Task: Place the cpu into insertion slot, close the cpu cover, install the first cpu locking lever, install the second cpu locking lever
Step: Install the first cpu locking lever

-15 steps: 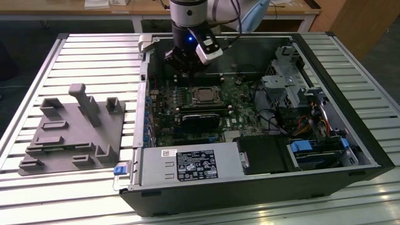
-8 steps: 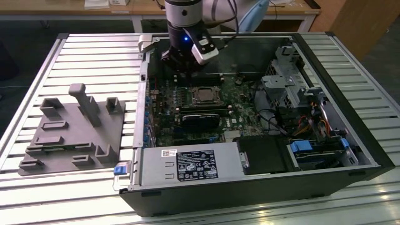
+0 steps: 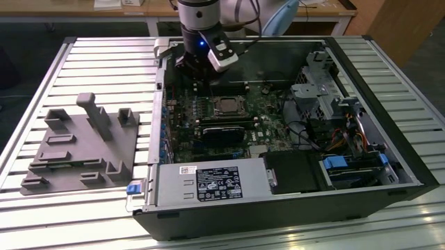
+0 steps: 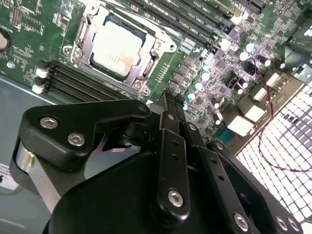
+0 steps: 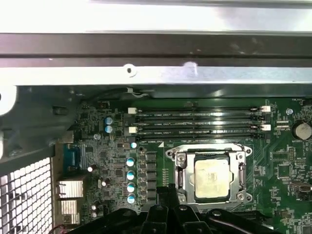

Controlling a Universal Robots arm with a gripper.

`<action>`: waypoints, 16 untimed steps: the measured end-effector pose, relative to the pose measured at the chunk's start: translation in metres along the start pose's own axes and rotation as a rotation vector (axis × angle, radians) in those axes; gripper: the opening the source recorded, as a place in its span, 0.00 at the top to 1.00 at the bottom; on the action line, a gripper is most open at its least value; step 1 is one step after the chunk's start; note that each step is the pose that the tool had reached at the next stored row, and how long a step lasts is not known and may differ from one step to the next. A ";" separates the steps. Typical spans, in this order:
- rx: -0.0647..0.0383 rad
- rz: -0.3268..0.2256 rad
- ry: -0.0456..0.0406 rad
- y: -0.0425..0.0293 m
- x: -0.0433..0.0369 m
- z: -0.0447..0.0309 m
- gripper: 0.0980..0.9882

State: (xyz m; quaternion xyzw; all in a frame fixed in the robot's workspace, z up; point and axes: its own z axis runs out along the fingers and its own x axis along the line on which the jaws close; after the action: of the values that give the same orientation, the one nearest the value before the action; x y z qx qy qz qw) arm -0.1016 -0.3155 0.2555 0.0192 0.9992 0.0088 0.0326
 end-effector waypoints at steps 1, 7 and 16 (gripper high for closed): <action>-0.009 0.000 0.0000 0.0000 0.0009 0.0000 0.99; -0.096 0.006 0.0027 -0.0002 0.0050 -0.0003 0.99; -0.213 0.014 0.0072 -0.0003 0.0075 0.0003 0.99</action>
State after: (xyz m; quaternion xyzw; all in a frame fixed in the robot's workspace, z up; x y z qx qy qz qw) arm -0.1091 -0.3155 0.2547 0.0226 0.9926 0.1151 0.0308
